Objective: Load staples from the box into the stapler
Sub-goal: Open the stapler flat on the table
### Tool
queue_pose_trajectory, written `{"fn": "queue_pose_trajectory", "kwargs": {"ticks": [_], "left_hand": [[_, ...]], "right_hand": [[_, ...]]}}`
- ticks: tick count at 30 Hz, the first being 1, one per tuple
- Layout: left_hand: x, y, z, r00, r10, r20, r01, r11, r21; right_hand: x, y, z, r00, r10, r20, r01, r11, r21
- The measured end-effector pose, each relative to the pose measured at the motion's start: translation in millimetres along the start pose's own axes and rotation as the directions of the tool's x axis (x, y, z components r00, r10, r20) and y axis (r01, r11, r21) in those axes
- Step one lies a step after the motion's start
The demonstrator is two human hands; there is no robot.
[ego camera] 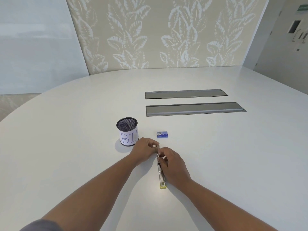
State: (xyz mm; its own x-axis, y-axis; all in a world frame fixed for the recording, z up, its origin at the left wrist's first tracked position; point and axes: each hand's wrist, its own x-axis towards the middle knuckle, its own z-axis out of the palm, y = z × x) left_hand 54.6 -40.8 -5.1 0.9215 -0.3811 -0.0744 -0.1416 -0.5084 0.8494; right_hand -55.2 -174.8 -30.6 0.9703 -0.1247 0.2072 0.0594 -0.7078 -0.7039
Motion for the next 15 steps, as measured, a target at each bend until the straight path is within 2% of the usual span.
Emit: {"fn": "queue_pose_trajectory", "kwargs": {"ticks": [3, 10, 15], "left_hand": [[0.8, -3.6, -0.4, 1.000, -0.017, -0.008, 0.017, 0.999, -0.051], [-2.8, -5.9, 3.2, 0.998, -0.007, -0.063, 0.006, 1.000, -0.012], [-5.1, -5.7, -0.6, 1.000, -0.022, -0.003, 0.022, 0.998, -0.063]], "right_hand": [[1.6, -1.0, 1.6, 1.000, 0.002, -0.008, -0.002, 1.000, -0.002], [6.0, -1.7, 2.3, 1.000, 0.016, 0.009, -0.015, 0.999, -0.033], [9.7, -0.9, 3.8, 1.000, 0.013, 0.006, -0.012, 0.994, -0.109]]}}
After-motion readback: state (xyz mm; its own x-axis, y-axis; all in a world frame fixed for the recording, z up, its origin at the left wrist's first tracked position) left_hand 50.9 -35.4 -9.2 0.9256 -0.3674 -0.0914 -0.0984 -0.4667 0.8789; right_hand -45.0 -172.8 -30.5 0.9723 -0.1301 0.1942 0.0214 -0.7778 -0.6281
